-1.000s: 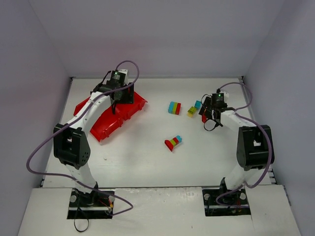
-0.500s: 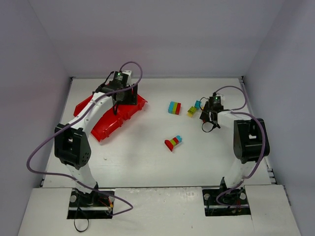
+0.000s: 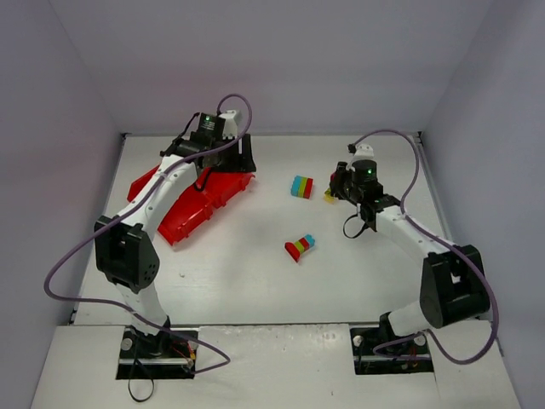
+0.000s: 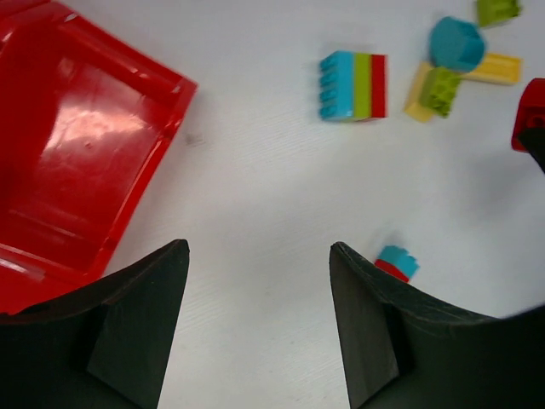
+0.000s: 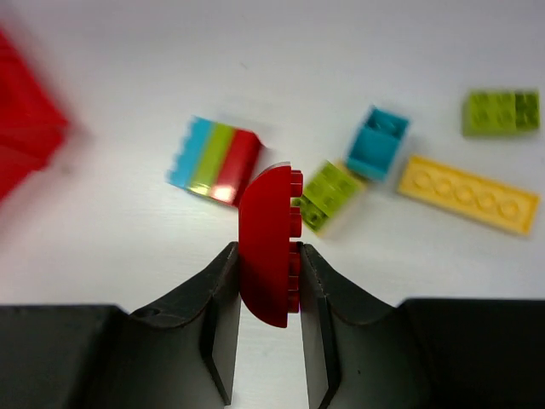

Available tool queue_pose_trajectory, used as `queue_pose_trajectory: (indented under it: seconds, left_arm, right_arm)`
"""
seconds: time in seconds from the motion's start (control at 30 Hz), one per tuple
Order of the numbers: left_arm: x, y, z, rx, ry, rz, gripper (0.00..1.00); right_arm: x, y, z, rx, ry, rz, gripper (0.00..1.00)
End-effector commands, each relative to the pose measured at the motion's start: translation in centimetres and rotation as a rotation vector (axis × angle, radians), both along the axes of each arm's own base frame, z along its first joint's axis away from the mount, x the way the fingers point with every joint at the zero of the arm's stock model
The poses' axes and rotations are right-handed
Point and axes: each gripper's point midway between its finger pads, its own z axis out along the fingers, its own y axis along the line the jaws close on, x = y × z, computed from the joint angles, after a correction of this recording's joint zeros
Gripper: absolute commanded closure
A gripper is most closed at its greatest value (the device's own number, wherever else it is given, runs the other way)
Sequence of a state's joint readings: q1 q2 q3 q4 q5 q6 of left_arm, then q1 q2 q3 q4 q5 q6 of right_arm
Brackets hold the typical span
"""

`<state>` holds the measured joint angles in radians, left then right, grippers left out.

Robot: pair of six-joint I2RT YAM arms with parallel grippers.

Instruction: Sort the legos into containers by color

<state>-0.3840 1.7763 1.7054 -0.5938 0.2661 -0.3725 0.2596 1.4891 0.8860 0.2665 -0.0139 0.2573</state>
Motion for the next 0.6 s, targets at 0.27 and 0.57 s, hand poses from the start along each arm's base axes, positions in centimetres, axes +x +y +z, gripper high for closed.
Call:
queue_pose_trajectory:
  seconds: [0.27, 0.57]
  left_arm:
    - [-0.8, -9.3, 8.2, -0.423, -0.106, -0.221, 0.39]
    - [-1.3, -11.6, 8.2, -0.5, -0.107, -0.258, 0.39]
  right_arm:
    - [-1.2, 10.6, 10.8, 0.055, -0.401, 0.374, 0.99]
    - [-2.4, 13.7, 12.5, 0.102, -0.443, 0.481, 0.96]
